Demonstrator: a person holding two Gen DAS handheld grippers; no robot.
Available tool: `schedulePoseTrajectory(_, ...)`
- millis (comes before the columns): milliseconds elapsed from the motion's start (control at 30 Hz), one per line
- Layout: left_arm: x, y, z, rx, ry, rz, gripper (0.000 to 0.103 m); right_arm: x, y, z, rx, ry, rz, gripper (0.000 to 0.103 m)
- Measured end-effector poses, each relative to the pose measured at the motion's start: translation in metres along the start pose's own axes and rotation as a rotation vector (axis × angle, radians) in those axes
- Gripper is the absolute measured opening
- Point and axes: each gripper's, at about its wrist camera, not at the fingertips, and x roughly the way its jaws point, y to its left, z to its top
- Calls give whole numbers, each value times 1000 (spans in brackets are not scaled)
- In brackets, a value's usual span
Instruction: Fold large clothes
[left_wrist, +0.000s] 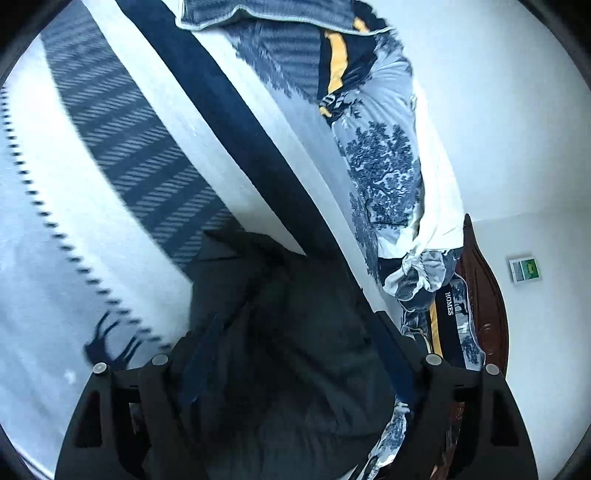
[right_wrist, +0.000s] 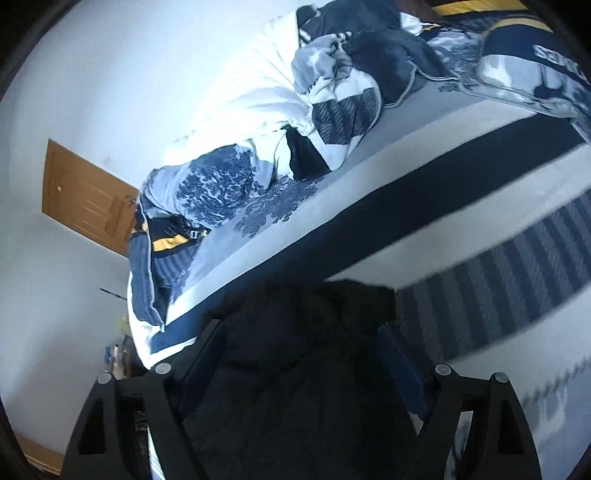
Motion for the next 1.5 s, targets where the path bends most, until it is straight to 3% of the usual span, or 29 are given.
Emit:
schedulePoseTrajectory(100,-23,3,-46,75,-27,23,82,-31,-3,-42,-33,-18,30,86)
schedulePoseTrajectory(233,-46,31,-133,135,-70,123,83,-46,-27,-130,-85,-13,-63,86)
schedulePoseTrajectory(400,-45,89,-205,14,-76,109,83,-51,-83,-225,42,2,-4,86)
schedulePoseTrajectory(467,-37,98,-212,-20,-73,109,83,-40,-92,-231,52,60,-28,86)
schedulePoseTrajectory(567,-20,105,-207,-61,-44,73,83,-33,-98,-219,20,48,-88,86)
schedulePoseTrajectory(600,-16,108,-202,-81,-46,59,83,-31,-105,-216,55,53,-72,86)
schedulePoseTrajectory(667,-12,110,-193,-118,-73,23,83,-21,-120,-210,149,74,47,86)
schedulePoseTrajectory(900,8,103,-166,-214,-120,-140,83,16,-137,-186,330,90,274,86)
schedulePoseTrajectory(967,12,106,-161,-269,-134,-197,84,29,-133,-181,322,104,266,79)
schedulePoseTrajectory(1033,16,110,-162,-331,-151,-229,85,35,-127,-181,291,104,249,65)
schedulePoseTrajectory(1200,11,96,-167,-301,-197,-181,89,41,-125,-181,264,114,225,48)
schedulePoseTrajectory(1300,22,99,-148,-309,-191,-114,90,44,-124,-183,260,117,218,39)
schedulePoseTrajectory(1333,28,100,-141,-297,-178,-86,72,39,-129,-183,252,119,214,35)
schedulePoseTrajectory(1367,32,99,-137,-295,-160,-64,62,39,-128,-183,239,124,208,33)
schedulePoseTrajectory(1400,34,98,-136,-294,-137,-76,42,40,-128,-184,234,127,202,30)
schedulePoseTrajectory(1433,31,95,-138,-277,-129,-87,28,42,-127,-183,234,133,193,26)
schedulePoseTrajectory(1500,14,91,-150,-225,-131,-73,18,42,-127,-184,238,135,187,17)
